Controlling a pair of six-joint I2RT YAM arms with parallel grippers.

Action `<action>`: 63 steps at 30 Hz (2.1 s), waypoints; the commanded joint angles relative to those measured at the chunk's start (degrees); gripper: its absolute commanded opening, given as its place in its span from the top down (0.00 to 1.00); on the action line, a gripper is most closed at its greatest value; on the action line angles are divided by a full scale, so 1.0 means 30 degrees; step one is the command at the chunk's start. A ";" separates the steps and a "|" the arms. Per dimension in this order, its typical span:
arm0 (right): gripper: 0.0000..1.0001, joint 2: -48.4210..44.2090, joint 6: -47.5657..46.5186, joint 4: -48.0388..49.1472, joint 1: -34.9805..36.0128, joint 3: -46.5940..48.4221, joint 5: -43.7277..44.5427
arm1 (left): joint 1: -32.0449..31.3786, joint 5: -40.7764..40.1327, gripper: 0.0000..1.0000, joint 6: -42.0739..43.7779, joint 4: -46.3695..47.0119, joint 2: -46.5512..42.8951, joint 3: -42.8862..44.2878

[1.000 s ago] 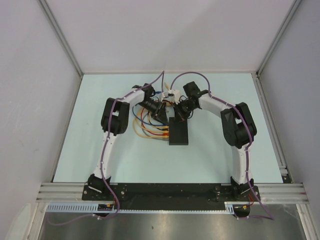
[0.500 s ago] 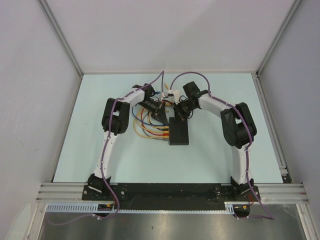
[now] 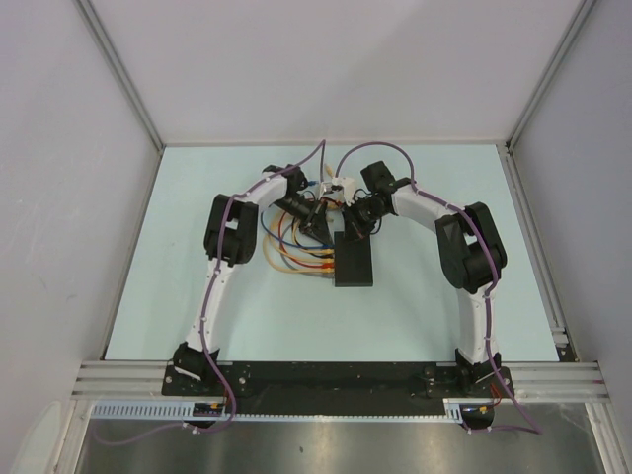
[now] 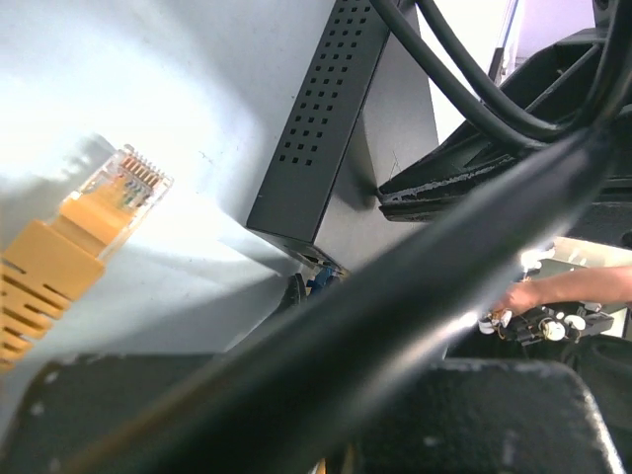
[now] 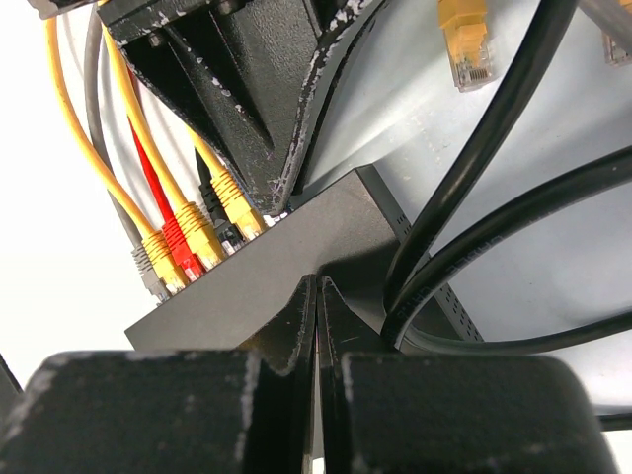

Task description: Pull the plug from the switch port

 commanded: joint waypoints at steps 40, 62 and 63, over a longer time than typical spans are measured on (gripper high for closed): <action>1.00 0.0361 -0.0930 -0.0396 0.0328 -0.0903 0.2082 | 0.2054 -0.3265 1.00 0.3128 -0.1845 0.0524 0.3673; 1.00 0.0713 -0.0930 -0.0425 0.0299 -0.0698 0.2112 | 0.0652 -0.7329 0.53 0.7255 0.0324 -0.4073 -0.0197; 1.00 0.0771 -0.0959 -0.0425 0.0299 -0.0669 0.2083 | 0.0504 -0.7885 0.53 0.7897 0.0381 -0.4250 -0.0489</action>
